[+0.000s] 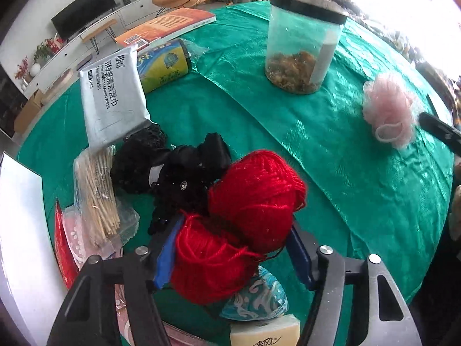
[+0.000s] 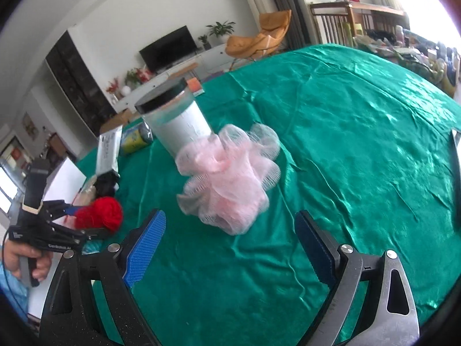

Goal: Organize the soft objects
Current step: 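Close the right tool on the pink puff while the left tool grasps the red yarn balls, then lower the puff and yarn into the white box while opening both tools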

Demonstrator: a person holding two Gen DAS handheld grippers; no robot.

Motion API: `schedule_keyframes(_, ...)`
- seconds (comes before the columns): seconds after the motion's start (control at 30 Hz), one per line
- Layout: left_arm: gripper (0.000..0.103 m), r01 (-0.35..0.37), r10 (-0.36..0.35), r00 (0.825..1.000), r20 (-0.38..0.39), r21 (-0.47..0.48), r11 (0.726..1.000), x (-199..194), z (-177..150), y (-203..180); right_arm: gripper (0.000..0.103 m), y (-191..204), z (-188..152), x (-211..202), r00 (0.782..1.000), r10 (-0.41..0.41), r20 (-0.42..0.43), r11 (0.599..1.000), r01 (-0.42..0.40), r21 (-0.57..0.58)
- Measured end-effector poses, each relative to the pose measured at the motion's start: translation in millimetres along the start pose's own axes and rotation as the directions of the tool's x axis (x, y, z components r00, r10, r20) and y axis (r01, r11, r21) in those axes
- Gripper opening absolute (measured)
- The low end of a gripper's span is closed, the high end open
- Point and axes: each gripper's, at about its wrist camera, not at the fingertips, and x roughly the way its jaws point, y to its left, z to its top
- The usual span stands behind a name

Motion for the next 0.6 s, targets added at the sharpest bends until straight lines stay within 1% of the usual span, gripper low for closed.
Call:
schedule_keyframes(0.03, 0.061, 0.02, -0.019, 1.0, 0.022, -0.035, 0.999, -6, 1, 3, 0.093, 5, 10, 16, 0.999, -0.016, -0.031, 1.0, 0.015, -0.024)
schedule_keyframes(0.07, 0.061, 0.042, -0.039, 0.998, 0.047, -0.067, 0.997, -13, 2, 6, 0.093, 8, 17, 36, 0.995, -0.032, -0.089, 0.999, 0.028, -0.046)
schedule_keyframes(0.1, 0.061, 0.066, -0.059, 0.995, 0.077, -0.096, 0.993, -20, 3, 10, 0.087, 7, 23, 54, 0.987, -0.058, -0.149, 0.997, 0.05, -0.056)
schedule_keyframes(0.13, 0.06, 0.09, -0.077, 0.991, 0.107, -0.126, 0.988, -29, 1, 16, 0.05, 2, 26, 66, 0.978, -0.091, -0.187, 0.995, 0.082, -0.055)
schedule_keyframes(0.17, 0.06, 0.118, -0.097, 0.986, 0.139, -0.157, 0.98, -38, -1, 21, 0.026, -5, 31, 72, 0.973, -0.11, -0.204, 0.994, 0.103, -0.043)
schedule_keyframes(0.2, 0.06, 0.152, -0.12, 0.978, 0.173, -0.185, 0.971, -46, -4, 28, 0.03, -11, 38, 71, 0.975, -0.105, -0.194, 0.994, 0.103, -0.021)
schedule_keyframes(0.27, 0.06, 0.23, -0.171, 0.954, 0.246, -0.236, 0.944, -64, -7, 43, 0.03, -18, 55, 60, 0.985, -0.091, -0.149, 0.996, 0.091, -0.007)
schedule_keyframes(0.33, 0.06, 0.29, -0.2, 0.93, 0.307, -0.282, 0.915, -82, -10, 56, 0.03, -18, 76, 41, 0.995, -0.049, -0.087, 0.999, 0.048, -0.011)
schedule_keyframes(0.4, 0.06, 0.333, -0.213, 0.906, 0.365, -0.307, 0.892, -101, -13, 68, 0.029, -12, 99, 24, 0.998, -0.041, -0.04, 0.999, 0.04, -0.027)
schedule_keyframes(0.43, 0.061, 0.344, -0.212, 0.896, 0.39, -0.31, 0.886, -112, -16, 73, 0.029, -7, 109, 15, 0.999, -0.029, -0.019, 0.999, 0.029, -0.03)
schedule_keyframes(0.5, 0.061, 0.347, -0.194, 0.882, 0.43, -0.313, 0.884, -137, -28, 83, 0.03, 13, 127, -1, 1.0, -0.006, 0.012, 0.998, 0.006, -0.056)
schedule_keyframes(0.53, 0.061, 0.342, -0.179, 0.877, 0.445, -0.317, 0.885, -150, -37, 89, 0.03, 28, 133, -8, 1.0, 0.009, 0.02, 0.997, -0.007, -0.082)
schedule_keyframes(0.6, 0.061, 0.312, -0.131, 0.878, 0.461, -0.343, 0.886, -175, -58, 107, 0.03, 67, 138, -18, 0.998, 0.063, 0.019, 0.988, -0.06, -0.142)
